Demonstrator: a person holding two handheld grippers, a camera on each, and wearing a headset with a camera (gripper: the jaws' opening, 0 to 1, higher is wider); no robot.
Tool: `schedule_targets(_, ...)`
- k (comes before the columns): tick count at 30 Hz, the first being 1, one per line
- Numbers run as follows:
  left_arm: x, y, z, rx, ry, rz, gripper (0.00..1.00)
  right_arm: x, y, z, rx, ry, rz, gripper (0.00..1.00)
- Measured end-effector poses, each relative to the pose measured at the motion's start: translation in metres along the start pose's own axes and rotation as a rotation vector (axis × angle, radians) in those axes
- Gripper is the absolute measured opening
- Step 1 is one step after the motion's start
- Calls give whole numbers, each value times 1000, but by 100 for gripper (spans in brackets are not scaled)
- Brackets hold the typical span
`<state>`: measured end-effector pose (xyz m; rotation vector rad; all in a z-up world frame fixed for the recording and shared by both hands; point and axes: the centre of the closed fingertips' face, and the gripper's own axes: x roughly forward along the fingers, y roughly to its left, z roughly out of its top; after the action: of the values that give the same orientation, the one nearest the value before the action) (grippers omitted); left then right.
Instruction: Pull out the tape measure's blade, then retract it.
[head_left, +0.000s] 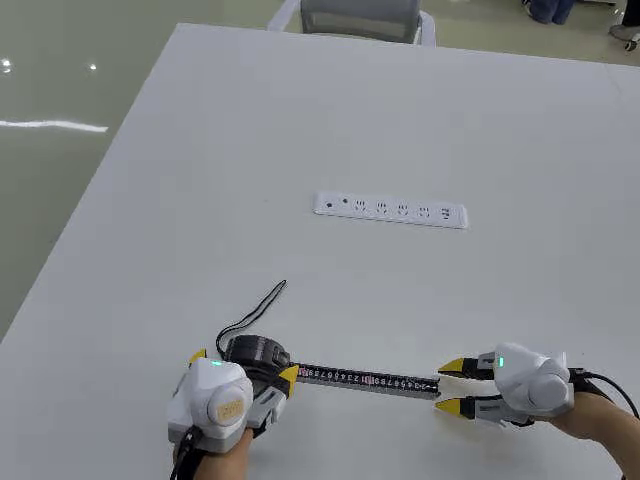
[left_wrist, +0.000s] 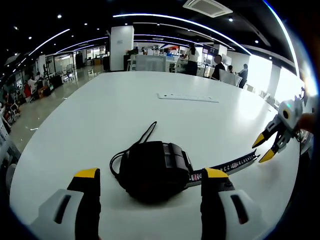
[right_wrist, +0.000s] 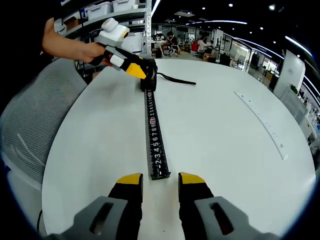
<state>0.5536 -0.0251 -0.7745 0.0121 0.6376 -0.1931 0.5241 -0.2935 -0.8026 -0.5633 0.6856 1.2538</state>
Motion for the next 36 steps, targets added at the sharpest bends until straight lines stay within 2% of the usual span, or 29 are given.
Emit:
schedule_targets(10, 2, 0, -1, -1, -1, 5, 80, 11, 2, -6, -45, 31, 72, 22)
schedule_targets(15, 3, 0, -1, -7, -3, 7, 80, 12, 6, 0, -53, 17, 92, 15)
schedule_targets(27, 7, -4, -2, -29, -3, 21, 78, 12, 5, -3, -61, 10, 88, 14)
schedule_targets(36, 10, 1, -1, -50, -9, 56, 75, 12, 6, -2, -65, 16, 89, 14)
